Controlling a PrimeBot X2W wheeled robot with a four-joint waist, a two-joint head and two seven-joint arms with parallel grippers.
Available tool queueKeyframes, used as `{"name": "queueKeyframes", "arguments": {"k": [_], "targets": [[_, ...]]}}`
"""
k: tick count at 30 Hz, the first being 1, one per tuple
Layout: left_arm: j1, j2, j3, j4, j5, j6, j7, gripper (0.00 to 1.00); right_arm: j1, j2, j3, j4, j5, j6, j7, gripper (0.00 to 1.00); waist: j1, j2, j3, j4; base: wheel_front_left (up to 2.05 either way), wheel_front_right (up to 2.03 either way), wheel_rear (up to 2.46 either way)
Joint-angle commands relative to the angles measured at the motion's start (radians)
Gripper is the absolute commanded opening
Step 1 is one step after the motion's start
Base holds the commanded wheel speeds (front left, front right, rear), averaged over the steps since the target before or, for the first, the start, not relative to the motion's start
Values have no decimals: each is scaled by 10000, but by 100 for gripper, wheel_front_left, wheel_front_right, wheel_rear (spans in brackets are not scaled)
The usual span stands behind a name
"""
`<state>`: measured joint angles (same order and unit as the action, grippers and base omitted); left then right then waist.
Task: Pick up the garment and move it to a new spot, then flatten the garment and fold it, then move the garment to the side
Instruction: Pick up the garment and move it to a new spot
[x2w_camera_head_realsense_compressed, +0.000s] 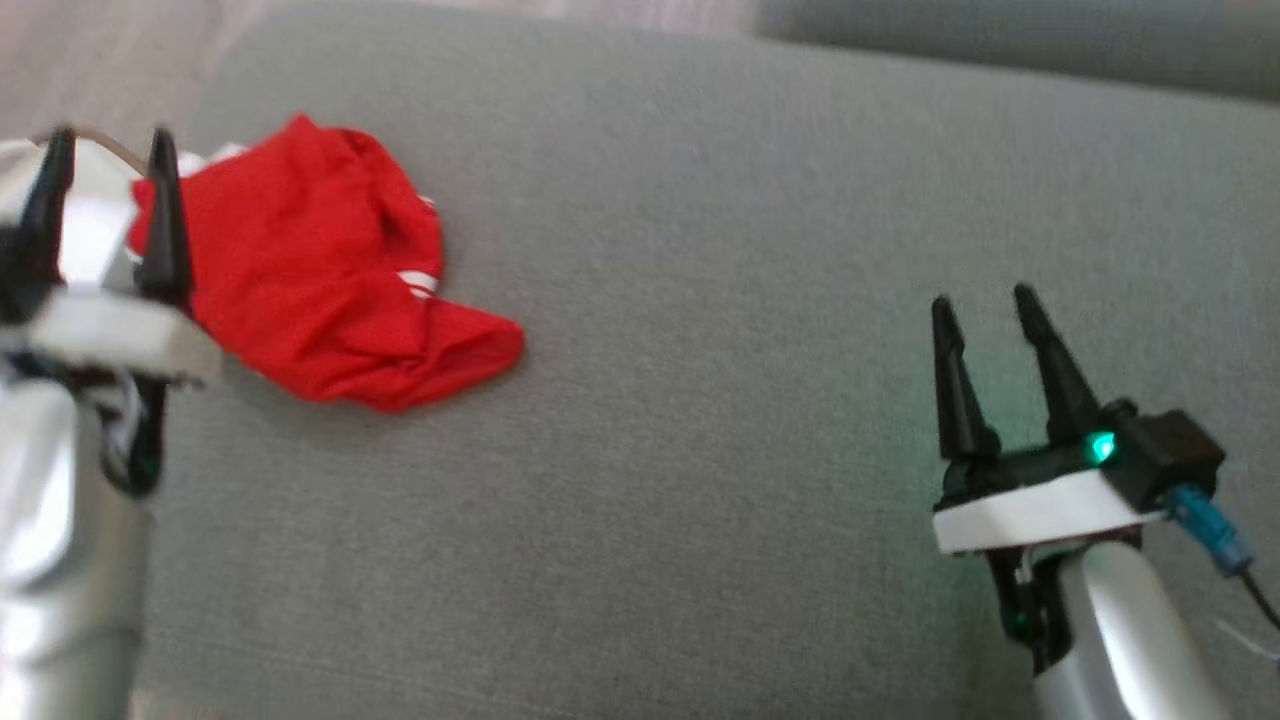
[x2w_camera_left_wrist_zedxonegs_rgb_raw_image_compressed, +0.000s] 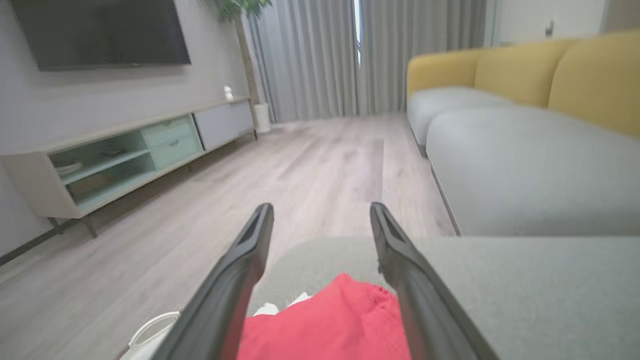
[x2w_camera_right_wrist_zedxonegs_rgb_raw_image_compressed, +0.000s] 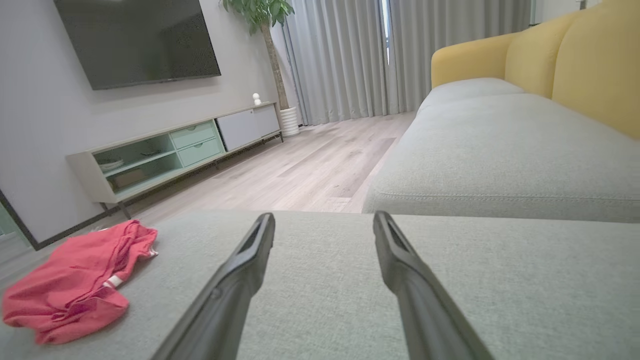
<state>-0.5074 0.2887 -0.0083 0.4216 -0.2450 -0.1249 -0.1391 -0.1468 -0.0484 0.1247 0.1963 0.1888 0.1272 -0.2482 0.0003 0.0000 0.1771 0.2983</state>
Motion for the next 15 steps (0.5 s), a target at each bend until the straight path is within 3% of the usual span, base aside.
{"name": "queueKeyframes", "arguments": {"k": [1,6,15], "targets": [[-972,766,-107,260,-163,-52,514,100,-435,-18,121,-470,-151,35,-135,100,-3,0,751,-412,0,0,0],[-2808,1848,-1820,2263,-1198,-55,2292,100,-850,-18,-115,-953,-345,35,-135,100,-3,0,1478,-805,0,0,0],[-3566,2272,-3915,4243,-2974,-56,4002,100,-1086,-18,-200,-1329,-425,35,-135,100,-3,0,2056,-1254,0,0,0]]}}
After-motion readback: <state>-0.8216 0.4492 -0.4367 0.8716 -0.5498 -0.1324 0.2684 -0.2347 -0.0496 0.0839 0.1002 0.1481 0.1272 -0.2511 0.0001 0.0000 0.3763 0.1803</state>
